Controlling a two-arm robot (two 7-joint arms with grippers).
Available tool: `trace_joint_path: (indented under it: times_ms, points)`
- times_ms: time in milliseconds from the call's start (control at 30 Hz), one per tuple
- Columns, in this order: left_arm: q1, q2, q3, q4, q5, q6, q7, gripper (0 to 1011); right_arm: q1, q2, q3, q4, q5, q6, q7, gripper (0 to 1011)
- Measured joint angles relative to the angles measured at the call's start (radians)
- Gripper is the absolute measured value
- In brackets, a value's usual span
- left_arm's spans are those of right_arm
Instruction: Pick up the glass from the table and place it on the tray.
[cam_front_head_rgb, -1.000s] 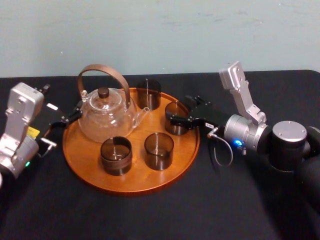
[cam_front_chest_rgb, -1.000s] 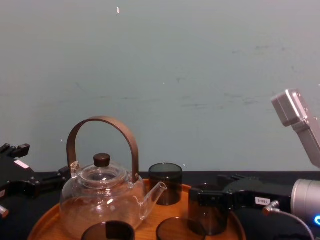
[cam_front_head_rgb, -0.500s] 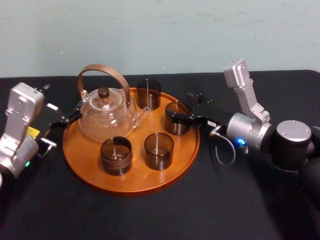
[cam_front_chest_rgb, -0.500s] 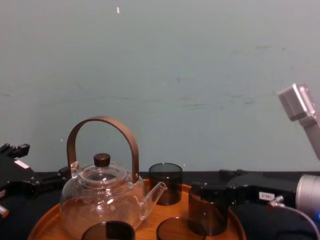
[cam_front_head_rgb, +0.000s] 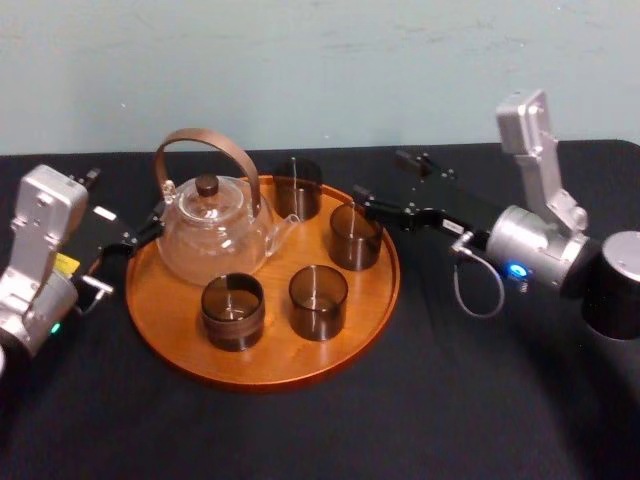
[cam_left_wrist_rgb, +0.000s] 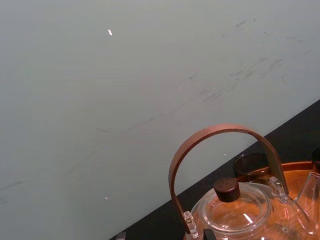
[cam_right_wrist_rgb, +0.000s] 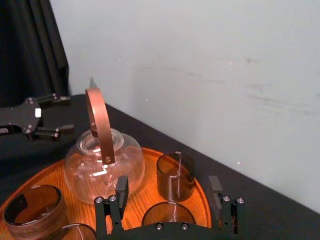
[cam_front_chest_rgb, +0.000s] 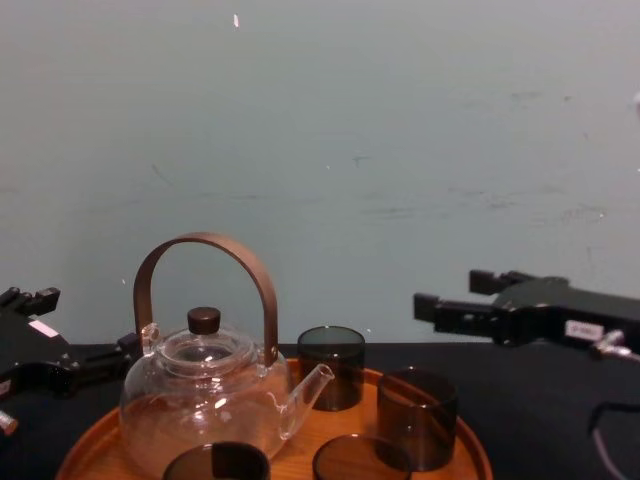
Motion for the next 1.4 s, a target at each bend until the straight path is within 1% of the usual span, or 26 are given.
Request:
trace_joint_path:
  times_ms: [67, 267, 300, 467, 567, 700, 900, 1000, 1200, 1300, 1400]
  points:
    - [0.000, 0.000, 0.000, 0.000, 0.000, 0.000, 0.000, 1001, -0.022, 0.018, 0.012, -0.036, 0.011, -0.001, -0.006, 1002]
    - [0.000, 0.000, 0.000, 0.000, 0.000, 0.000, 0.000, 1001, -0.074, 0.057, 0.042, -0.094, 0.034, -0.010, -0.027, 1002]
    - [0.000, 0.000, 0.000, 0.000, 0.000, 0.000, 0.000, 1001, -0.090, 0.067, 0.054, -0.107, 0.042, -0.016, -0.033, 1002]
    - [0.000, 0.000, 0.000, 0.000, 0.000, 0.000, 0.000, 1001, -0.136, 0.094, 0.087, -0.135, 0.056, -0.032, -0.054, 1002]
    - [0.000, 0.000, 0.000, 0.000, 0.000, 0.000, 0.000, 1001, -0.170, 0.113, 0.115, -0.152, 0.064, -0.045, -0.069, 1002]
    - [0.000, 0.000, 0.000, 0.000, 0.000, 0.000, 0.000, 1001, -0.200, 0.127, 0.137, -0.159, 0.071, -0.057, -0.078, 1002]
    - [0.000, 0.000, 0.000, 0.000, 0.000, 0.000, 0.000, 1001, -0.232, 0.136, 0.163, -0.158, 0.074, -0.066, -0.087, 1002]
    - [0.000, 0.000, 0.000, 0.000, 0.000, 0.000, 0.000, 1001, -0.238, 0.137, 0.167, -0.153, 0.071, -0.070, -0.092, 1002]
    - [0.000, 0.000, 0.000, 0.000, 0.000, 0.000, 0.000, 1001, -0.251, 0.128, 0.173, -0.131, 0.015, -0.097, -0.129, 1002]
    - [0.000, 0.000, 0.000, 0.000, 0.000, 0.000, 0.000, 1001, -0.255, 0.121, 0.176, -0.126, 0.003, -0.102, -0.139, 1002]
    - [0.000, 0.000, 0.000, 0.000, 0.000, 0.000, 0.000, 1001, -0.256, 0.121, 0.177, -0.126, 0.002, -0.103, -0.139, 1002]
